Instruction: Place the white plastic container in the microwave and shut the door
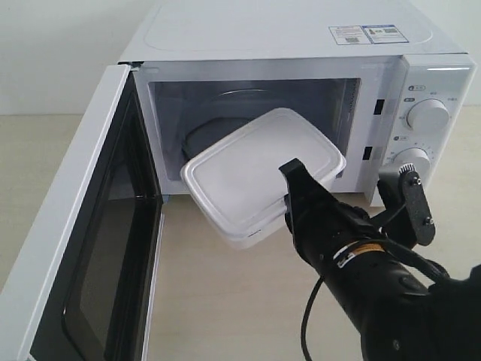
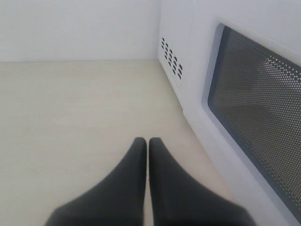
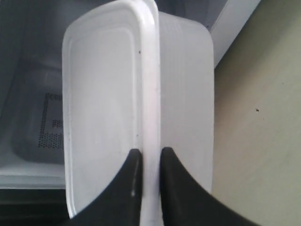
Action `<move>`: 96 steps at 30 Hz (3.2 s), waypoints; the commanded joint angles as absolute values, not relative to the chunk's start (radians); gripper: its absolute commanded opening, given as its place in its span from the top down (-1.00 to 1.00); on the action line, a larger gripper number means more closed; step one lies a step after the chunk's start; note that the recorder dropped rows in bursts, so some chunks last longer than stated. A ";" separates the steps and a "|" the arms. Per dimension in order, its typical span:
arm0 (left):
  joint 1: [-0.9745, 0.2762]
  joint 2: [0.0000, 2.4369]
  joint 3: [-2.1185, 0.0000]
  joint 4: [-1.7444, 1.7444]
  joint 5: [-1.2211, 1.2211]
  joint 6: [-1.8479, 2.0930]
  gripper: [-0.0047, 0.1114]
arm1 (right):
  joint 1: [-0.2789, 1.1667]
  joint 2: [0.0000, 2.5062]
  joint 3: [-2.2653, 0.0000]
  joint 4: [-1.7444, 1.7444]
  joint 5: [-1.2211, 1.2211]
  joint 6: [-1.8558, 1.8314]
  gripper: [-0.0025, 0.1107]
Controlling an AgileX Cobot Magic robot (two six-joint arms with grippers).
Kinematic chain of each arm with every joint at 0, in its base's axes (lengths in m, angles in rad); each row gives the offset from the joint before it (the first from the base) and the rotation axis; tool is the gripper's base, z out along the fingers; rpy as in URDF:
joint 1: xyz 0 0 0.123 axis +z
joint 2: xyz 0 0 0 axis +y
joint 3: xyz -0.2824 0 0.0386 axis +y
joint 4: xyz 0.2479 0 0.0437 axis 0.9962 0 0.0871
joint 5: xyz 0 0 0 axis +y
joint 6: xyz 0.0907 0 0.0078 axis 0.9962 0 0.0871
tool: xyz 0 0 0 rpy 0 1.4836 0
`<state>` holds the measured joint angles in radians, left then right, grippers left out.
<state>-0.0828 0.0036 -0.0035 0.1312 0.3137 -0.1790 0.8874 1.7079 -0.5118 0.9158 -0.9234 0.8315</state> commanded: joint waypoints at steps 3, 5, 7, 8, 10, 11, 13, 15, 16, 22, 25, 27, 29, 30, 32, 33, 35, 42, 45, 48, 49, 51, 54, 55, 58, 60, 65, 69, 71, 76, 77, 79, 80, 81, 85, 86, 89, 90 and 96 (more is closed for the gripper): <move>-0.081 0.000 0.000 0.131 0.313 -0.176 0.85 | 0.854 1.729 -0.566 0.871 -0.962 0.855 0.96; -0.081 0.000 0.000 0.131 0.313 -0.176 0.85 | 0.847 1.743 -0.590 0.871 -0.956 0.855 0.96; -0.081 0.000 0.000 0.131 0.313 -0.176 0.85 | 0.834 1.766 -0.616 0.864 -0.952 0.855 0.96; -0.081 0.000 0.000 0.131 0.313 -0.176 0.85 | 0.829 1.777 -0.631 0.865 -0.952 0.855 0.96; -0.081 0.000 0.000 0.131 0.313 -0.176 0.85 | 0.816 1.805 -0.659 0.857 -0.952 0.857 0.96; -0.081 0.000 0.000 0.131 0.313 -0.176 0.85 | 0.806 1.815 -0.670 0.853 -0.952 0.863 0.96; -0.081 0.000 0.000 0.131 0.313 -0.176 0.85 | 0.786 1.839 -0.700 0.839 -0.952 0.875 0.96; -0.081 0.000 0.000 0.131 0.313 -0.176 0.85 | 0.764 1.859 -0.727 0.808 -0.952 0.882 0.96; -0.081 0.000 0.000 0.131 0.313 -0.176 0.85 | 0.756 1.867 -0.738 0.794 -0.952 0.888 0.96; -0.081 0.000 0.000 0.131 0.313 -0.176 0.85 | 0.718 1.910 -0.823 0.770 -0.892 0.900 0.96; -0.081 0.000 0.000 0.131 0.313 -0.176 0.85 | 0.706 1.932 -0.860 0.767 -0.892 0.902 0.96; -0.081 0.000 0.000 0.131 0.313 -0.176 0.85 | 0.706 1.950 -0.879 0.784 -0.895 0.902 0.96; -0.081 0.000 0.000 0.131 0.313 -0.176 0.85 | 0.706 1.965 -0.896 0.799 -0.900 0.902 0.96; -0.081 0.000 0.000 0.131 0.313 -0.176 0.85 | 0.706 1.970 -0.902 0.799 -0.908 0.902 0.96; -0.081 0.000 0.000 0.131 0.313 -0.176 0.85 | 0.706 1.979 -0.912 0.805 -0.925 0.902 0.96; -0.081 0.000 0.000 0.131 0.313 -0.176 0.85 | 0.704 1.983 -0.916 0.805 -0.934 0.902 0.96; -0.081 0.000 0.000 0.131 0.313 -0.176 0.85 | 0.698 1.988 -0.920 0.805 -0.936 0.902 0.93; -0.081 0.000 0.000 0.131 0.313 -0.176 0.85 | 0.679 1.988 -0.920 0.803 -0.936 0.900 0.54; -0.081 0.000 0.000 0.131 0.313 -0.176 0.85 | 0.679 1.988 -0.920 0.803 -0.936 0.900 0.39; -0.081 0.000 0.000 0.131 0.313 -0.176 0.85 | 0.679 1.988 -0.920 0.801 -0.936 0.899 0.39; -0.081 0.000 0.000 0.131 0.313 -0.176 0.85 | 0.679 1.988 -0.920 0.797 -0.936 0.899 0.39; -0.081 0.000 0.000 0.131 0.313 -0.176 0.85 | 0.679 1.988 -0.920 0.787 -0.936 0.899 0.39; -0.081 0.000 0.000 0.131 0.313 -0.176 0.85 | 0.679 1.988 -0.920 0.729 -0.929 0.899 0.39; -0.081 0.000 0.000 0.131 0.313 -0.176 0.85 | 0.679 1.986 -0.920 0.694 -0.923 0.899 0.39; -0.081 0.000 0.000 0.131 0.313 -0.176 0.85 | 0.679 1.986 -0.903 0.571 -0.908 0.899 0.39; -0.081 0.000 0.000 0.131 0.313 -0.176 0.85 | 0.679 1.986 -0.852 0.472 -0.948 0.876 0.39; -0.081 0.000 0.000 0.131 0.313 -0.176 0.85 | 0.679 1.979 -0.768 0.340 -0.979 0.363 0.53; -0.081 0.000 0.000 0.131 0.313 -0.176 0.85 | 0.679 1.977 -0.768 0.311 -0.960 -0.177 0.96; -0.081 0.000 0.000 0.131 0.313 -0.176 0.85 | 0.677 1.997 -0.770 0.474 -0.961 -0.291 0.96; -0.081 0.000 0.000 0.131 0.313 -0.176 0.85 | 0.668 2.073 -0.782 0.517 -1.067 -0.245 0.96; -0.081 0.000 0.000 0.131 0.313 -0.176 0.85 | 0.668 2.082 -0.796 0.515 -1.065 -0.245 0.96; -0.081 0.000 0.000 0.131 0.313 -0.176 0.85 | 0.668 2.097 -0.826 0.522 -1.065 -0.245 0.96; -0.081 0.000 0.000 0.131 0.313 -0.176 0.85 | 0.668 2.104 -0.841 0.529 -1.065 -0.245 0.96; -0.081 0.000 0.000 0.131 0.313 -0.176 0.85 | 0.668 2.106 -0.857 0.532 -1.061 -0.245 0.96; -0.081 0.000 0.000 0.131 0.313 -0.176 0.85 | 0.668 2.127 -0.919 0.537 -1.029 -0.251 0.96; -0.081 0.000 0.000 0.131 0.313 -0.176 0.85 | 0.667 2.129 -0.938 0.540 -1.013 -0.258 0.96; -0.081 0.000 0.000 0.131 0.313 -0.176 0.85 | 0.667 2.145 -0.993 0.545 -0.982 -0.289 0.96; -0.081 0.000 0.000 0.131 0.313 -0.176 0.85 | 0.667 2.151 -1.011 0.545 -0.969 -0.302 0.96; -0.081 0.000 0.000 0.131 0.313 -0.176 0.85 | 0.667 2.173 -1.076 0.568 -0.941 -0.323 0.96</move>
<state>-0.0828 0.0036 -0.0035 0.1312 0.3137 -0.1790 0.6719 2.1661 -1.0569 0.5499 -0.9490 -0.3103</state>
